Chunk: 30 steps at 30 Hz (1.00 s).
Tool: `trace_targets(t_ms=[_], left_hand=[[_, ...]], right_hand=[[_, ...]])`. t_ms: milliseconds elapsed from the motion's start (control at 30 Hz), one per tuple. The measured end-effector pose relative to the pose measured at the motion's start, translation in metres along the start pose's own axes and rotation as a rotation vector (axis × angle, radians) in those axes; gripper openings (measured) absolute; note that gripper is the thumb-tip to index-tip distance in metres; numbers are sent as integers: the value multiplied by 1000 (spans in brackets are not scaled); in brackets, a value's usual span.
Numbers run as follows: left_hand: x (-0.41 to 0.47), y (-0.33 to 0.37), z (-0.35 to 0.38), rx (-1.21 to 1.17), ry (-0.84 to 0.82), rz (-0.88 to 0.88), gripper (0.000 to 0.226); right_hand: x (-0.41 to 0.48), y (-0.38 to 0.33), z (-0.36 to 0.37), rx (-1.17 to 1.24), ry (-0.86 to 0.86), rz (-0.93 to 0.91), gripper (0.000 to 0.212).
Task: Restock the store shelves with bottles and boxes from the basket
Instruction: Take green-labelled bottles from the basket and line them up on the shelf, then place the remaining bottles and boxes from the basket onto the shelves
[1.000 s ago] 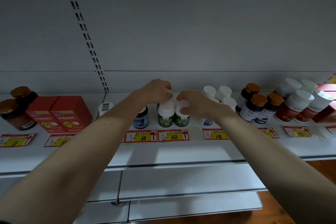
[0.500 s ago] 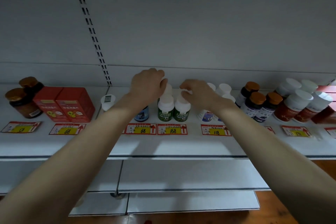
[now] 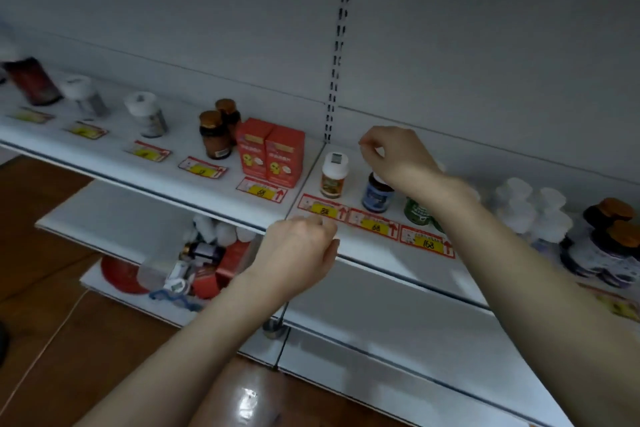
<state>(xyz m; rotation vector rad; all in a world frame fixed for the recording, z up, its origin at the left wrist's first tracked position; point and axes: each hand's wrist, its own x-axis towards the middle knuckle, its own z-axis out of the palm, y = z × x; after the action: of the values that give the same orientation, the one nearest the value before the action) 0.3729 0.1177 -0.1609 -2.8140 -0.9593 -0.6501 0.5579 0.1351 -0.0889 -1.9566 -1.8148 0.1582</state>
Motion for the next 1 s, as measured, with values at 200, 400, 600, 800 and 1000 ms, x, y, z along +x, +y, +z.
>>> trace_targets(t_ms=[200,400,600,800,1000], left_hand=[[-102,-79,-17,31,-69,-147,29],[-206,-166,-48,56,-153,-222,25],[-262,-223,-60,52,-225,-304,9],[-262,-276,-54,18,-259,-366,20],[-227,-327,-26,-31,-351,-321,13]], right_hand=[[11,-104,86,-21,-44,-139,21],[-1,-205,174,16,-158,-152,22],[-8,-254,241,-4,-293,-123,16],[10,-258,289,-48,-404,-69,18],[44,-234,315,-63,-419,66,22]])
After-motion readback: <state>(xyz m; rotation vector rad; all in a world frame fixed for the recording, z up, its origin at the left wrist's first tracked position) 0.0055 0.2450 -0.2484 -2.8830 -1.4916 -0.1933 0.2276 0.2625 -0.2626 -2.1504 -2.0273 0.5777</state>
